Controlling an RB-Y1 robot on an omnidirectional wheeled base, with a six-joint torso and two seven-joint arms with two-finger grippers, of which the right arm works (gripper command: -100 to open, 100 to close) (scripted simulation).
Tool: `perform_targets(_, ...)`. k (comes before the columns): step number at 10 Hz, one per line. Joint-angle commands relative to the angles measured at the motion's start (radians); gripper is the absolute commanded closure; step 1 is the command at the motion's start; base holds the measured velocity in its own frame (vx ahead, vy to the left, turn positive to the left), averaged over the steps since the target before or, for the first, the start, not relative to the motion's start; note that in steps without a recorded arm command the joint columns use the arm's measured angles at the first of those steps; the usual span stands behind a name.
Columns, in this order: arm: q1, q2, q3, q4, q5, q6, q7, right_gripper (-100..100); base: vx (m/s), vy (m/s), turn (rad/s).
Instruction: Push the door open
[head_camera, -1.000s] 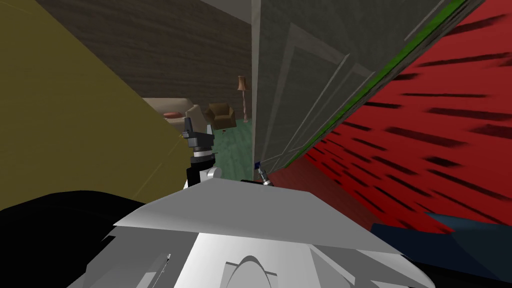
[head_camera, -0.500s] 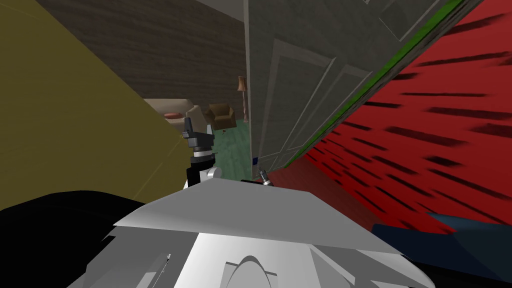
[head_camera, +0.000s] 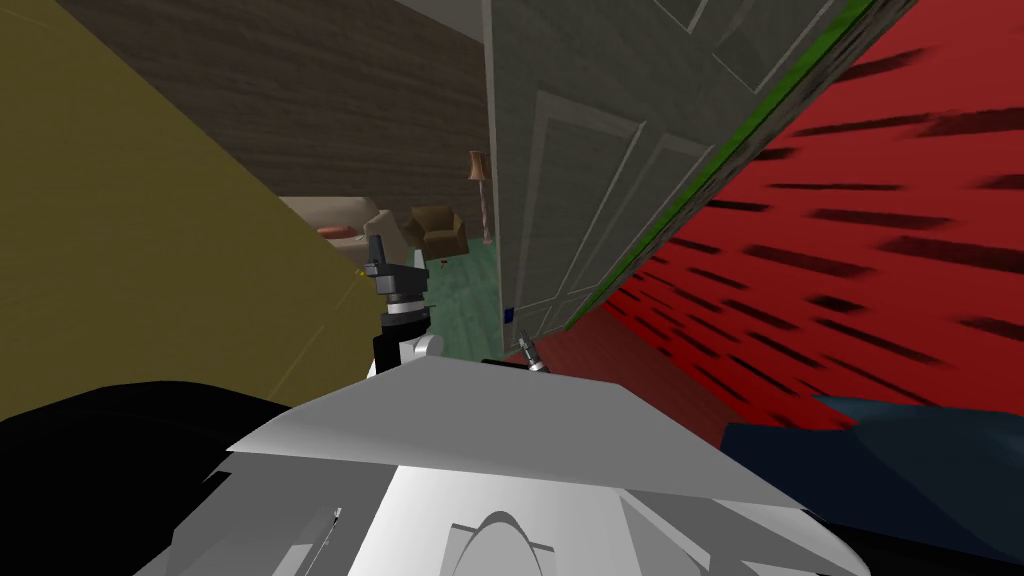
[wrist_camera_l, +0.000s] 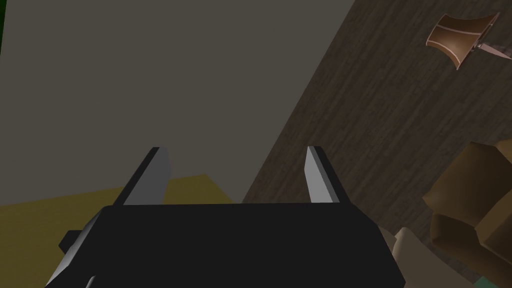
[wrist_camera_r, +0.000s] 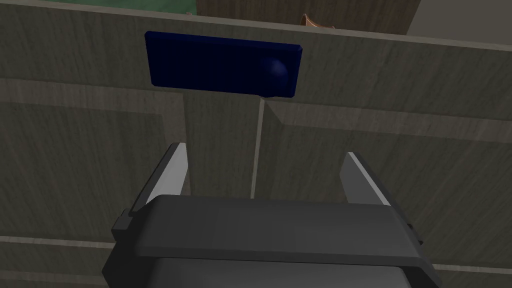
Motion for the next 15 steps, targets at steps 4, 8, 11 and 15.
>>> perform_targets(4,-0.036,-0.003,-0.005,0.005,-0.008,0.041,0.005,-100,0.128,0.075,0.03)
perform_targets(8,-0.055,0.016,-0.009,0.016,-0.012,0.051,0.008,100,0.109,0.068,0.013)
perform_targets(11,-0.055,0.016,-0.009,0.016,-0.012,0.051,0.008,100,-0.025,-0.015,0.004)
perform_targets(15,-0.062,0.006,-0.025,0.021,-0.024,0.052,0.014,100,0.052,0.039,-0.015)
